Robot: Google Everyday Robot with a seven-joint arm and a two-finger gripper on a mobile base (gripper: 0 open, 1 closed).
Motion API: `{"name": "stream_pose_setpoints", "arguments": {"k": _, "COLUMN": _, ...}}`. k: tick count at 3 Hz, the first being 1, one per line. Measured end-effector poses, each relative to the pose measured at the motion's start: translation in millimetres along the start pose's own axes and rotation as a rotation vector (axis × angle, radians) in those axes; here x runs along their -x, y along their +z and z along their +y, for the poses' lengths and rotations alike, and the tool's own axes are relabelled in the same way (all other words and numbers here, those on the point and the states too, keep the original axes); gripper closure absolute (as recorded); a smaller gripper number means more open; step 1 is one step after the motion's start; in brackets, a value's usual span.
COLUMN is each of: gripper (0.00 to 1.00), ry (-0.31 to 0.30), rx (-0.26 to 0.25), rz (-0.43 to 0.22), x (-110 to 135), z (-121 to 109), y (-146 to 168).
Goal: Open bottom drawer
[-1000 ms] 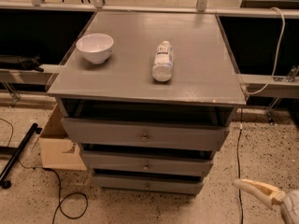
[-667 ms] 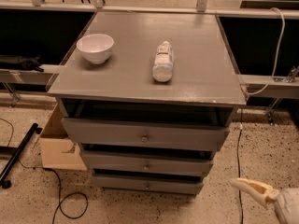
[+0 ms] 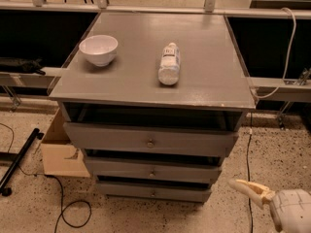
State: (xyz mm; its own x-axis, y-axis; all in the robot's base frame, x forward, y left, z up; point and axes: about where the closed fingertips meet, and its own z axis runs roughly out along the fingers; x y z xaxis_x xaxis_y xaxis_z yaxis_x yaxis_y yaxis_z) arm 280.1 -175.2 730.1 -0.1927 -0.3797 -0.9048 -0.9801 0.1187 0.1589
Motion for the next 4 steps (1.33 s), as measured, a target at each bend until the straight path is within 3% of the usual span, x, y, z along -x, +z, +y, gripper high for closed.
{"name": "stream_pose_setpoints", "arguments": {"k": 1, "gripper": 0.0, "ry": 0.005, "rx": -0.045, "rz": -0.063, "x": -5, "z": -3, "y": -7}}
{"name": "stream_pose_setpoints", "arguments": {"k": 2, "gripper": 0.0, "ry": 0.048, "rx": -0.06, "rz": -0.087, "x": -23, "z": -7, "y": -14}}
{"name": "stream_pose_setpoints", "arguments": {"k": 3, "gripper": 0.0, "ry": 0.052, "rx": -0.062, "rz": -0.081, "x": -25, "z": -8, "y": -13}}
{"name": "stream_pose_setpoints", "arguments": {"k": 4, "gripper": 0.0, "ry": 0.081, "rx": -0.086, "rz": 0.001, "x": -31, "z": -19, "y": 0}}
